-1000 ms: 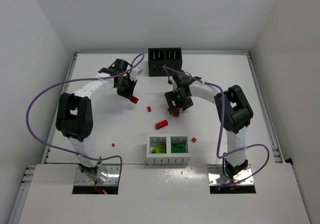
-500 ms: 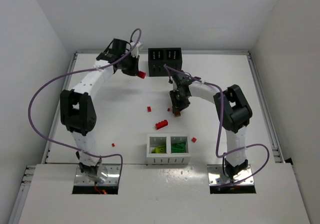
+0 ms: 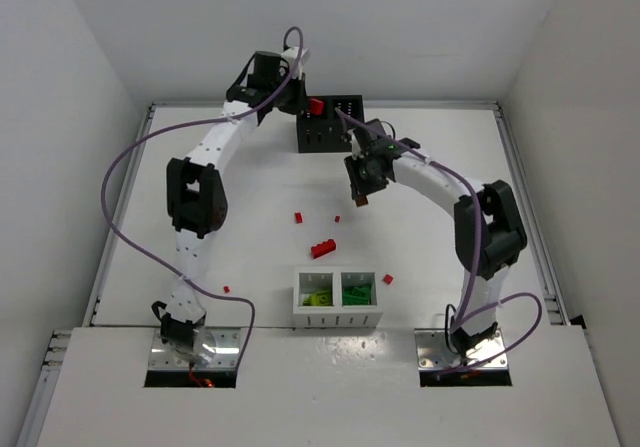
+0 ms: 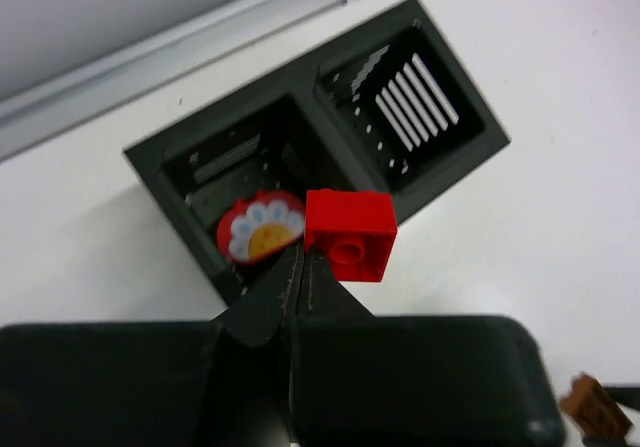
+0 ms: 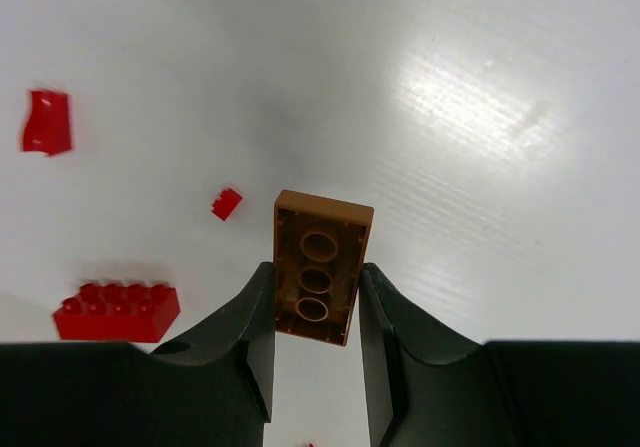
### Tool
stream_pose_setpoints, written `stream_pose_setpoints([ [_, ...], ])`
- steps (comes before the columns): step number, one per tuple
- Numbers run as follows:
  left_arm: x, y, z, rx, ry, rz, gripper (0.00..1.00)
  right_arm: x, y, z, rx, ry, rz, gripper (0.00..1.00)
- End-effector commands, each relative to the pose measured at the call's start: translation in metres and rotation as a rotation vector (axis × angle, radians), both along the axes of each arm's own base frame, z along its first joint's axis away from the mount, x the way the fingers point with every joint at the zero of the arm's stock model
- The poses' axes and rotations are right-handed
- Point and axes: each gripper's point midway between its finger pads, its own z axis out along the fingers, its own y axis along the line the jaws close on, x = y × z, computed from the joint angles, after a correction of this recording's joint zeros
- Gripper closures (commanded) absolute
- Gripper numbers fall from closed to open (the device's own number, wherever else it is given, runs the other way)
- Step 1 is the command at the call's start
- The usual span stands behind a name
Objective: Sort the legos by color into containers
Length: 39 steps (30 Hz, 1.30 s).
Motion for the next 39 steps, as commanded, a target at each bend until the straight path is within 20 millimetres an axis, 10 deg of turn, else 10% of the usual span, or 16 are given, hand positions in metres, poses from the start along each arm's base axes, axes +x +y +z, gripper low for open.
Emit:
stream_pose_setpoints([
  [1,0.021,-0.022,0.043,-0.067,-0.150,0.002,0.97,0.022,0.003,0.059,0.031,-0.159,0.011,1.00],
  [11,0.050,-0.018,0.014,-0.006,-0.191,0.076,0.94,0.057,-0.001,0.119,0.006,-0.340,-0.017,1.00],
  [17,0.052,-0.015,0.000,0.010,-0.173,0.092,0.69,0.091,-0.001,0.153,-0.007,-0.471,-0.084,1.00],
  [22,0.048,-0.015,0.033,-0.027,-0.215,0.102,0.40,0.133,0.002,0.202,0.043,-0.645,-0.180,1.00],
  [30,0.018,0.020,0.108,-0.047,-0.289,0.123,0.26,0.199,0.022,0.204,0.093,-0.738,-0.212,1.00],
  [33,-0.005,0.045,0.106,0.037,-0.257,0.165,0.00,0.217,0.033,0.188,0.113,-0.756,-0.206,1.00],
  [39,-0.049,0.107,0.071,0.134,-0.145,0.291,0.00,0.252,0.025,0.178,0.101,-0.835,-0.266,1.00],
])
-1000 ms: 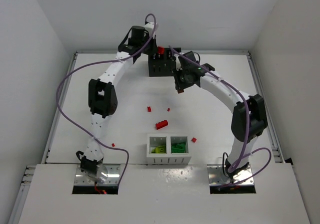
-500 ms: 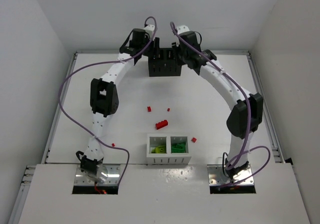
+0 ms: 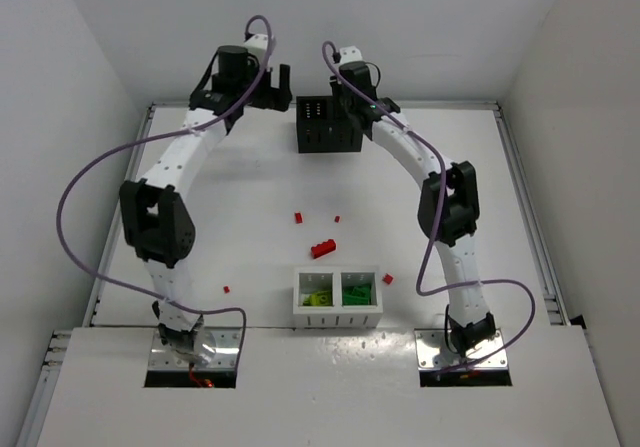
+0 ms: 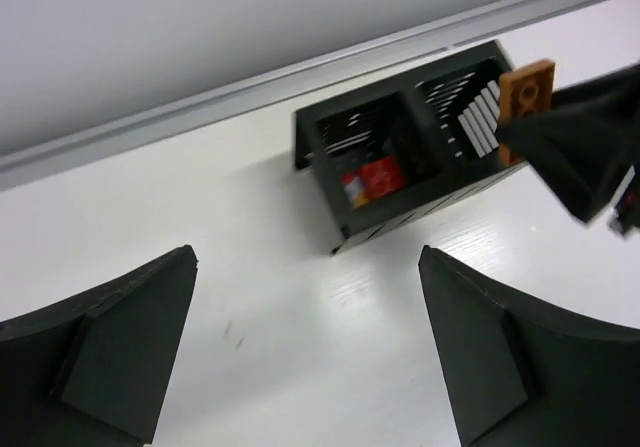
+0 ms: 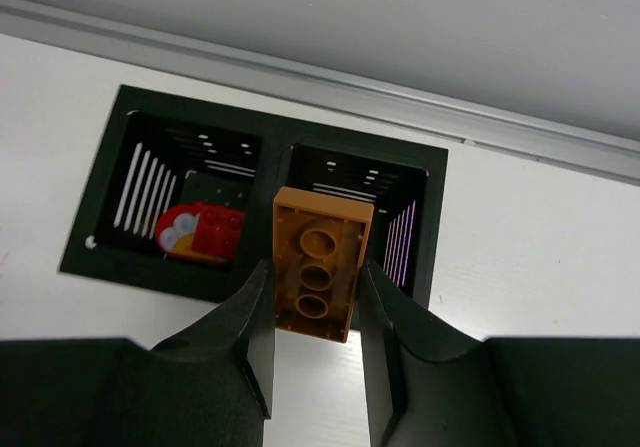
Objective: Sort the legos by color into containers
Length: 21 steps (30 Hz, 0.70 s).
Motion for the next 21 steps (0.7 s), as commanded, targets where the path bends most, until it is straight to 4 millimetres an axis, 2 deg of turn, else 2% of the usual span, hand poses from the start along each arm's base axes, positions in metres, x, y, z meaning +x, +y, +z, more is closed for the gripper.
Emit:
stream_pose_setpoints([
  [1,-0.025,0.045,-0.007,0.042,0.031,0.097,0.00,0.030,-0.006,0.054,0.071,-0.194,-0.057,1.00],
  [2,-0.036,0.049,0.002,0.030,0.020,0.088,0.00,0.034,-0.005,0.054,0.070,-0.214,-0.054,1.00],
  [3,-0.042,0.055,-0.002,0.028,0.031,0.092,0.00,0.037,-0.010,0.057,0.067,-0.228,-0.060,1.00],
  [4,-0.052,0.052,-0.019,0.025,0.069,0.067,0.00,0.041,-0.008,0.043,0.061,-0.217,-0.060,1.00],
  [5,-0.057,0.057,-0.023,0.033,0.077,0.057,0.00,0.043,-0.008,0.039,0.062,-0.219,-0.060,1.00],
  [6,-0.066,0.057,-0.020,0.034,0.069,0.042,0.00,0.047,-0.006,0.041,0.069,-0.232,-0.060,1.00],
  [7,-0.075,0.054,-0.034,0.029,0.103,0.018,0.00,0.048,-0.006,0.040,0.060,-0.233,-0.057,1.00],
  [10,-0.090,0.050,-0.046,0.013,0.130,-0.031,0.00,0.052,-0.004,0.029,0.055,-0.222,-0.057,1.00],
  [11,-0.094,0.048,-0.045,0.015,0.125,-0.055,0.00,0.052,-0.005,0.029,0.043,-0.224,-0.053,0.89],
  [12,-0.097,0.044,-0.046,0.013,0.131,-0.086,0.00,0.051,-0.005,0.017,0.033,-0.203,-0.052,0.83],
  [13,-0.106,0.040,-0.052,0.038,0.153,-0.148,0.00,0.052,-0.005,0.019,0.027,-0.213,-0.049,0.80],
  [14,-0.117,0.027,-0.056,0.013,0.173,-0.244,0.00,0.051,-0.005,0.013,0.022,-0.202,-0.048,0.79],
  [16,-0.134,0.013,-0.064,-0.004,0.194,-0.372,0.00,0.052,-0.010,0.008,0.020,-0.192,-0.049,0.72],
  [19,-0.143,0.007,-0.068,-0.005,0.206,-0.405,0.00,0.052,-0.010,0.006,0.020,-0.192,-0.049,0.65],
  [21,-0.146,0.008,-0.079,0.013,0.231,-0.390,0.00,0.051,-0.009,0.003,0.018,-0.180,-0.040,0.58],
])
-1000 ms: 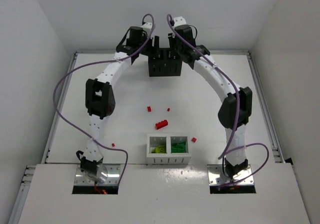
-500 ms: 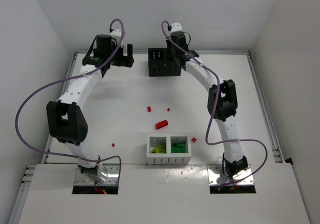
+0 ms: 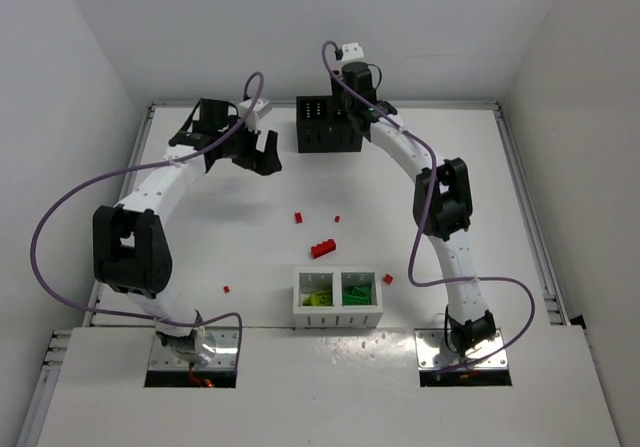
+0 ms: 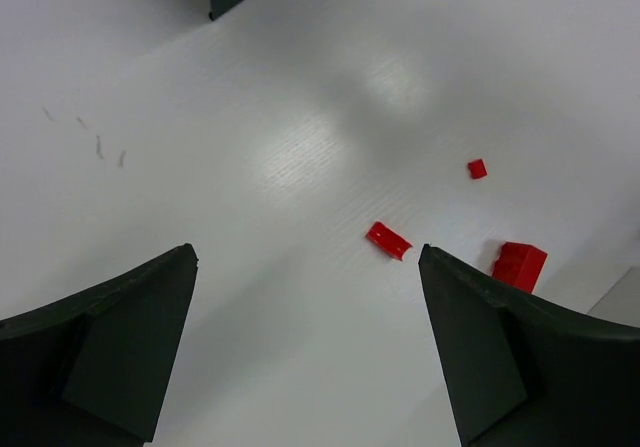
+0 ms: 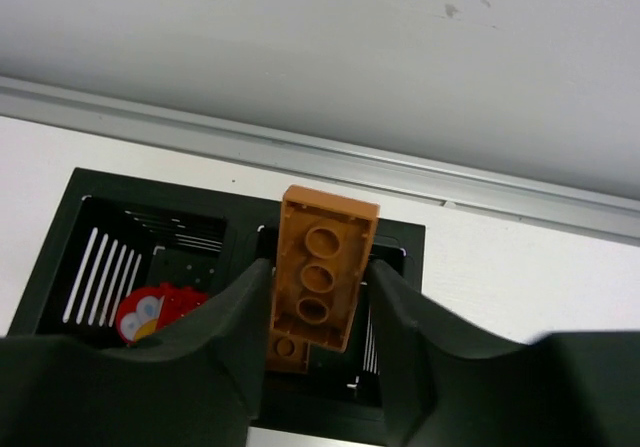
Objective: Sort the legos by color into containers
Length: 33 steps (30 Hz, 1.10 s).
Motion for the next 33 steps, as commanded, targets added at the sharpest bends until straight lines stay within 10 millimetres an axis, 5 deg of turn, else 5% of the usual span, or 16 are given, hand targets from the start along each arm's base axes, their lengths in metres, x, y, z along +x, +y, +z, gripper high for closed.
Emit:
stream_pose_setpoints([
  [1,-0.019,-0.017,0.009,-0.007,-0.029,-0.097,0.00,0.009,-0.008,0.010,0.021,-0.041,-0.018,0.55],
  [3,-0.028,-0.018,-0.007,0.028,-0.002,-0.086,0.02,0.007,-0.007,0.014,0.024,-0.038,-0.008,0.44],
  [7,-0.044,-0.024,-0.029,0.071,0.042,-0.094,0.04,-0.005,-0.009,0.011,0.050,-0.001,-0.009,0.38],
  [12,-0.054,-0.042,-0.047,0.109,0.084,-0.113,0.09,-0.025,-0.021,0.034,0.088,0.030,-0.005,0.49],
  [13,-0.055,-0.045,-0.048,0.112,0.090,-0.103,0.11,-0.037,-0.023,0.058,0.097,0.022,0.011,0.52],
  [14,-0.054,-0.044,-0.059,0.121,0.119,-0.090,0.12,-0.051,-0.029,0.044,0.060,0.082,0.049,0.57],
  [19,-0.059,-0.053,-0.076,0.127,0.170,-0.100,0.15,-0.125,-0.045,0.039,-0.127,0.222,0.309,0.62],
  [20,-0.060,-0.055,-0.080,0.137,0.184,-0.085,0.16,-0.150,-0.050,0.013,-0.134,0.293,0.384,0.62],
  [21,-0.062,-0.058,-0.084,0.142,0.196,-0.082,0.18,-0.166,-0.057,0.034,-0.144,0.257,0.417,0.60],
  [22,-0.059,-0.058,-0.086,0.145,0.200,-0.070,0.18,-0.181,-0.058,0.031,-0.162,0.268,0.460,0.57],
  [23,-0.062,-0.061,-0.095,0.154,0.239,-0.073,0.21,-0.204,-0.063,0.008,-0.196,0.336,0.515,0.56],
  [24,-0.062,-0.060,-0.099,0.158,0.260,-0.056,0.22,-0.216,-0.069,0.015,-0.195,0.337,0.524,0.56],
  [26,-0.066,-0.066,-0.107,0.169,0.292,-0.047,0.29,-0.245,-0.076,-0.004,-0.210,0.435,0.561,0.56],
  [33,-0.062,-0.079,-0.126,0.228,0.334,0.010,0.43,-0.313,-0.094,-0.036,-0.252,0.588,0.680,0.53],
])
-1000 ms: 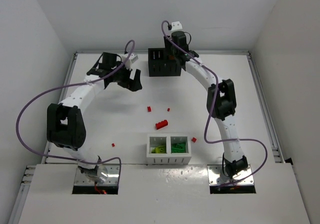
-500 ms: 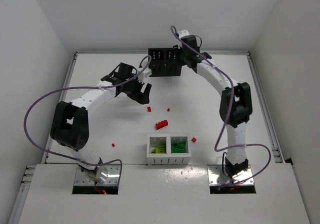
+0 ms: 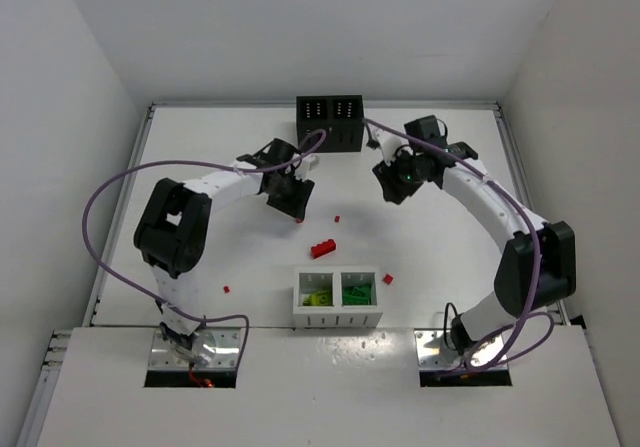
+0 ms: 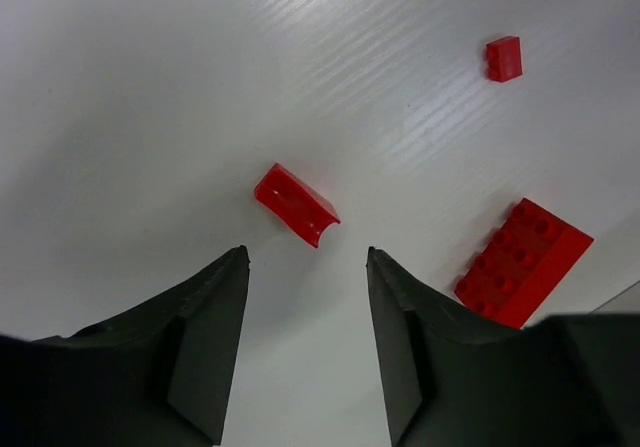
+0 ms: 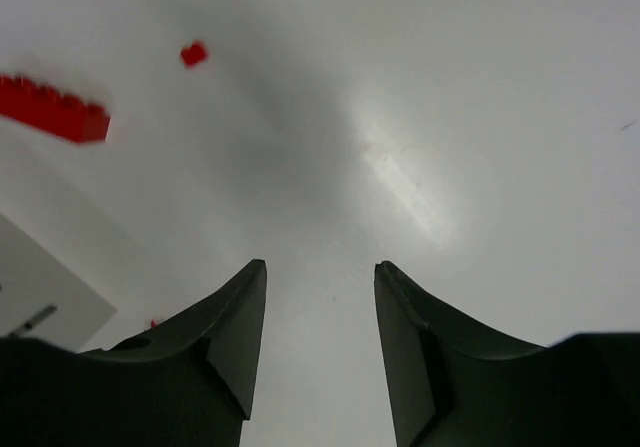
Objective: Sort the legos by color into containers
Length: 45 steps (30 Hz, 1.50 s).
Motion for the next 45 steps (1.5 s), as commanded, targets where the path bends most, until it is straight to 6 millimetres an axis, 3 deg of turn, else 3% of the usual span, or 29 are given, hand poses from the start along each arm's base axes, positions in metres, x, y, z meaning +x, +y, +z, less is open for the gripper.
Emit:
stream_pose_setpoints([
  [1,0.013,-0.014,0.012,0.013,-0.035,0.047,0.45,-0.045,-0.007,-0.018,-0.026,0.093,0.109,0.52],
  [6,0.016,-0.021,0.001,0.056,-0.019,0.055,0.51,-0.080,-0.017,-0.046,-0.060,0.169,0.179,0.47],
  [9,0.015,-0.021,-0.009,0.090,-0.003,0.066,0.55,-0.095,-0.014,-0.049,-0.043,0.182,0.244,0.43],
  [17,0.018,-0.007,-0.010,0.167,-0.036,0.131,0.61,-0.125,-0.009,-0.061,-0.029,0.226,0.398,0.31],
  [32,0.000,0.004,-0.029,0.205,0.013,0.118,0.58,-0.143,-0.008,-0.083,-0.005,0.303,0.427,0.22],
  [34,-0.003,0.006,-0.031,0.210,0.021,0.117,0.61,-0.148,-0.007,-0.085,0.004,0.317,0.430,0.21],
  [38,-0.003,0.006,-0.035,0.215,0.029,0.116,0.77,-0.156,-0.006,-0.092,0.013,0.331,0.433,0.21],
  [39,-0.004,0.005,-0.035,0.208,0.033,0.112,0.85,-0.154,-0.005,-0.092,0.017,0.324,0.425,0.21],
  [45,0.000,0.014,-0.038,0.200,0.050,0.125,0.94,-0.157,-0.003,-0.112,-0.021,0.326,0.381,0.21],
])
